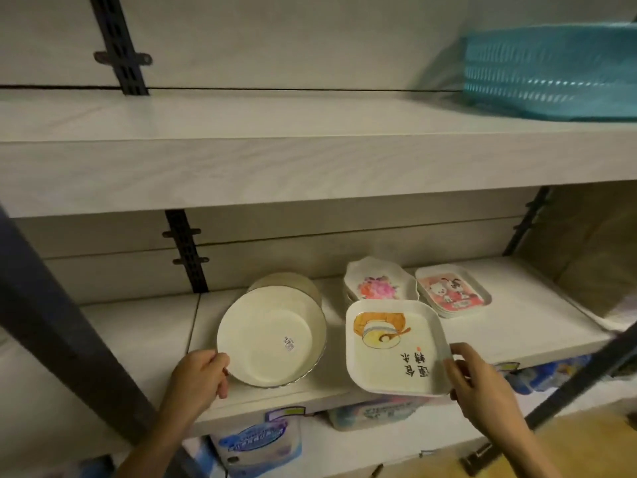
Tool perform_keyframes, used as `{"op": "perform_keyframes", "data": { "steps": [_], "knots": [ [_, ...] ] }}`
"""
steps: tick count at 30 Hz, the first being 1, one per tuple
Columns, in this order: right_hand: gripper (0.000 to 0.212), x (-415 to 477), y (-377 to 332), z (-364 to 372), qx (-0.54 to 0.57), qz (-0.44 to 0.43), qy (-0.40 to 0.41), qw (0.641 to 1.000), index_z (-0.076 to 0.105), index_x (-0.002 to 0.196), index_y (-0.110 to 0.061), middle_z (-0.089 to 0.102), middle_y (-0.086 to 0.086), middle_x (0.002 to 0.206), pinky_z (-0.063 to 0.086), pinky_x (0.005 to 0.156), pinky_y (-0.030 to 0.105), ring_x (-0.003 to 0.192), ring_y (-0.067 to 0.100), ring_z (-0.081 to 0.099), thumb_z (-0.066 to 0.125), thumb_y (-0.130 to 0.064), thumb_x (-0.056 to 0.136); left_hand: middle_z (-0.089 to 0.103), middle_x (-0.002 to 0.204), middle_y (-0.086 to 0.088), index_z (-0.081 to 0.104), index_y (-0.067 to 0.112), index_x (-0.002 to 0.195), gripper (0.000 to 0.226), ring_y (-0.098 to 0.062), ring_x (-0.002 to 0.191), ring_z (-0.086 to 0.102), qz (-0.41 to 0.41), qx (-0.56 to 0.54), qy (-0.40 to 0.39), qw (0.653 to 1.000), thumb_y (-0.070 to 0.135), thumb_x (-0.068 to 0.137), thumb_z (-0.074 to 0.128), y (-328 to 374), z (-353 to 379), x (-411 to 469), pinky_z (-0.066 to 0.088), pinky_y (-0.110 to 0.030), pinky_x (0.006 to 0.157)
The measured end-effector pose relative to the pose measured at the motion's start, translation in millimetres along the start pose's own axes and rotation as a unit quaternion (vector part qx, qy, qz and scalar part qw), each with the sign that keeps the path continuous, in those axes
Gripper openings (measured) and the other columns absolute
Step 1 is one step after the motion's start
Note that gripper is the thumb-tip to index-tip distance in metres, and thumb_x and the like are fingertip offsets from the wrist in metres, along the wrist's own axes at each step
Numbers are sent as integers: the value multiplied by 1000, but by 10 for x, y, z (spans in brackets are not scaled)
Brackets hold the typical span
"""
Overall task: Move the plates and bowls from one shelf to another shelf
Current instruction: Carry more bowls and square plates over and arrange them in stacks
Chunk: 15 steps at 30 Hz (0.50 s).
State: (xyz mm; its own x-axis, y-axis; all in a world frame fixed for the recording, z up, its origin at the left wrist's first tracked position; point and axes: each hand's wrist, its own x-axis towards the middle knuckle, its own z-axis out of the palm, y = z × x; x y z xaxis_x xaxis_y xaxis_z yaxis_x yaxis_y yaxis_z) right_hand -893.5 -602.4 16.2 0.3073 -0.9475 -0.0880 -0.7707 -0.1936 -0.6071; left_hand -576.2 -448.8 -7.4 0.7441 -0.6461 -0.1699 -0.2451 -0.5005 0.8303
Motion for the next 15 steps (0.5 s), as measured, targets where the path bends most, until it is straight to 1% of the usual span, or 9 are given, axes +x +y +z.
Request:
{"op": "perform_keyframes", "data": {
  "steps": [3, 5, 7, 8, 10, 12, 15],
  "knots": [
    [8, 228, 23, -97, 9, -16, -23, 1000, 44, 97, -34, 62, -11, 70, 57, 71, 46, 69, 14, 66, 45, -26, 95, 49, 30, 0, 54, 3, 52, 37, -20, 41, 39, -51, -19, 18, 998, 7, 87, 46, 47, 101, 231, 30, -24, 45],
    [11, 355, 30, -140, 9, -35, -33, 999, 44, 94, -35, 63, -10, 68, 57, 70, 44, 65, 13, 66, 46, -24, 94, 48, 28, 0, 52, 5, 45, 41, -21, 41, 37, -82, -39, 24, 996, 7, 86, 47, 66, 175, 392, 29, -24, 46],
    [10, 461, 25, -155, 5, -55, -41, 998, 45, 96, -33, 64, -9, 67, 56, 68, 41, 62, 12, 65, 47, -23, 94, 47, 28, 1, 49, 9, 38, 47, -20, 41, 37, -96, -51, 35, 994, 7, 85, 48, 76, 254, 529, 27, -24, 47],
    [9, 504, 25, -156, 3, -62, -43, 997, 46, 97, -31, 65, -8, 67, 55, 65, 39, 60, 11, 64, 47, -23, 94, 47, 28, 1, 49, 9, 38, 47, -20, 41, 36, -99, -54, 37, 993, 6, 85, 48, 91, 299, 577, 27, -24, 47],
    [8, 574, 44, -142, 6, -73, -46, 996, 47, 97, -29, 66, -6, 68, 53, 62, 37, 59, 11, 63, 47, -22, 94, 48, 32, -2, 51, 5, 45, 40, -20, 39, 34, -104, -73, 37, 991, 5, 85, 47, 134, 393, 647, 25, -22, 44],
    [8, 620, 57, -125, 9, -76, -49, 996, 46, 97, -30, 65, -9, 67, 53, 62, 37, 59, 10, 64, 45, -22, 95, 48, 34, -3, 52, 3, 51, 35, -19, 37, 32, -105, -91, 40, 989, 4, 85, 48, 178, 460, 723, 24, -21, 42],
    [8, 665, 78, -115, 11, -79, -53, 995, 45, 99, -30, 62, -13, 67, 53, 67, 36, 60, 9, 64, 44, -23, 96, 46, 27, 2, 53, 3, 51, 34, -13, 26, 31, -104, -102, 35, 989, 5, 85, 49, 188, 515, 850, 23, -14, 33]
  ]
}}
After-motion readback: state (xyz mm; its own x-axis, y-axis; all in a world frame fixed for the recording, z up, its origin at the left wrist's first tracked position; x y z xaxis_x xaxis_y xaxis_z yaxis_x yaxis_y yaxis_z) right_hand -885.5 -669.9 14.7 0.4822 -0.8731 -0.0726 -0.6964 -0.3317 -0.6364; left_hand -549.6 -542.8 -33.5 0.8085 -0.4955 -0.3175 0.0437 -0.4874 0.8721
